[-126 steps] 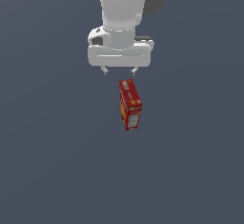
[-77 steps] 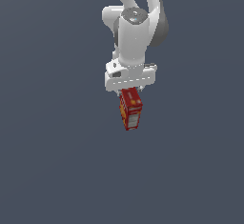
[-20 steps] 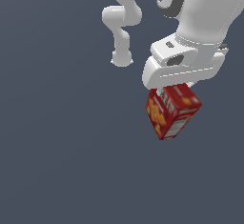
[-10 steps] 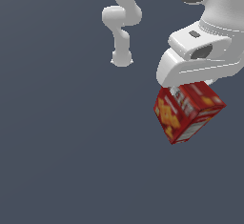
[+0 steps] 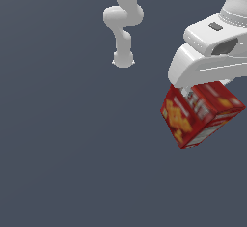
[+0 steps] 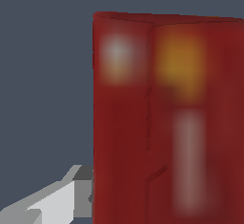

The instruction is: Pick up the object and move it to a goal position.

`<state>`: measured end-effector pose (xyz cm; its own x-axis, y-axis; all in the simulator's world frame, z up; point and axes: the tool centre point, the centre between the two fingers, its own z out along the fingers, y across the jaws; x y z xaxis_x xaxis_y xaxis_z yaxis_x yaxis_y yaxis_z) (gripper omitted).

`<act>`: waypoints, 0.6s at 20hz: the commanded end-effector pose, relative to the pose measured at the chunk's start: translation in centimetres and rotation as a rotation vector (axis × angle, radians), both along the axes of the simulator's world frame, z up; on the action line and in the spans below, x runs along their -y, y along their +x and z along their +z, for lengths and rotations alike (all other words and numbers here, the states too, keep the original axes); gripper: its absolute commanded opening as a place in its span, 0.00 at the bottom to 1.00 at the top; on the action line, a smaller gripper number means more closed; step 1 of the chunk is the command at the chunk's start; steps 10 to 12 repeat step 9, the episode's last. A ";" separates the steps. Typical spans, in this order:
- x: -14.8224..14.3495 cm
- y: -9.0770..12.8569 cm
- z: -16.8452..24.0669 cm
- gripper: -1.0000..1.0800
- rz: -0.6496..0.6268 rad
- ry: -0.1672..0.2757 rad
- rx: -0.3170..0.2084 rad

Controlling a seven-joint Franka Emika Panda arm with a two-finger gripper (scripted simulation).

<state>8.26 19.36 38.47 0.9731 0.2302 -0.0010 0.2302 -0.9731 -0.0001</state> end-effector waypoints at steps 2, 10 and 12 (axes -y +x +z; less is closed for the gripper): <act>-0.2 0.3 0.4 0.00 0.000 0.000 0.001; -0.4 0.5 0.5 0.00 0.000 0.000 0.001; -0.4 0.5 0.5 0.00 0.000 0.000 0.001</act>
